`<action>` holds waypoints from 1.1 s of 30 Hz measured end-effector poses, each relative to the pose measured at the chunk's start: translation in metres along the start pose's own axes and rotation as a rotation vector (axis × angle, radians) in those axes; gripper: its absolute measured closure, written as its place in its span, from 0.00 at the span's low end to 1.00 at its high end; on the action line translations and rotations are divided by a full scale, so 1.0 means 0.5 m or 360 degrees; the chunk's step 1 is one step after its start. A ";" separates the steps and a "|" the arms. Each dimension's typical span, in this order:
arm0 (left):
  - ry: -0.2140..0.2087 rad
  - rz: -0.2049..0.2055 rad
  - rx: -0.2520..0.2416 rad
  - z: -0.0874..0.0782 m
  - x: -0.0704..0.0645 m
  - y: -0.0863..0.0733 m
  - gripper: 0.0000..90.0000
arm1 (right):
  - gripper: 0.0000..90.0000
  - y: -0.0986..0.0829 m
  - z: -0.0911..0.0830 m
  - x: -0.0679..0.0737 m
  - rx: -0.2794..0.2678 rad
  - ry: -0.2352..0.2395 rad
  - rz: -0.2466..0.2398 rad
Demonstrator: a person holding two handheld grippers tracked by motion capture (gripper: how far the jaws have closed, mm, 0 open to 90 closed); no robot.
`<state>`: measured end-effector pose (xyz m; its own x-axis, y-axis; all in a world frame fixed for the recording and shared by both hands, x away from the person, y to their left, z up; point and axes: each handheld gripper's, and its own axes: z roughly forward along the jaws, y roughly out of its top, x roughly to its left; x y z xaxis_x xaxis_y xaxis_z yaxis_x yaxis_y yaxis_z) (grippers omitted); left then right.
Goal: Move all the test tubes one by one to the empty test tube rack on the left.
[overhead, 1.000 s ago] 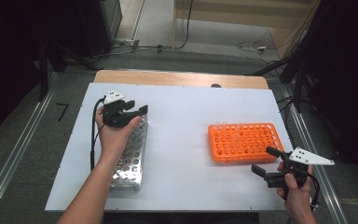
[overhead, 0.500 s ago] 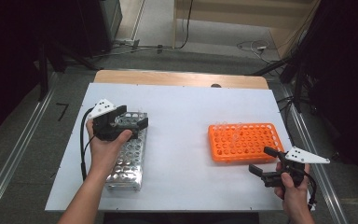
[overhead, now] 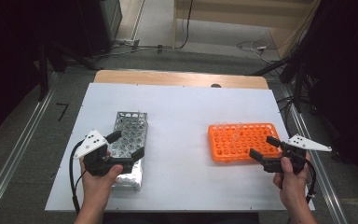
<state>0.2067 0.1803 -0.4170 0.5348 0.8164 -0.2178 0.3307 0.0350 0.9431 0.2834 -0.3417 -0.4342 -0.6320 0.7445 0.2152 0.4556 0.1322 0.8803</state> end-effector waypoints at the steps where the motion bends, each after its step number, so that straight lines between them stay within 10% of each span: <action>1: 0.0009 0.0026 0.0001 -0.003 0.002 -0.002 0.00 | 0.00 -0.001 0.001 -0.004 -0.0001 0.0010 0.0003; 13: -0.0011 0.0048 0.0089 -0.026 0.027 -0.047 0.00 | 0.08 0.023 0.055 -0.009 0.0057 -0.0001 -0.0045; 33: -0.0011 0.0056 0.0142 -0.019 0.028 -0.057 0.00 | 0.69 0.017 0.173 -0.037 0.0235 -0.0138 -0.0067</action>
<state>0.1975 0.1964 -0.4446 0.5526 0.8122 -0.1869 0.3793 -0.0454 0.9242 0.3532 -0.2977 -0.4673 -0.5987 0.7892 0.1367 0.5212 0.2543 0.8147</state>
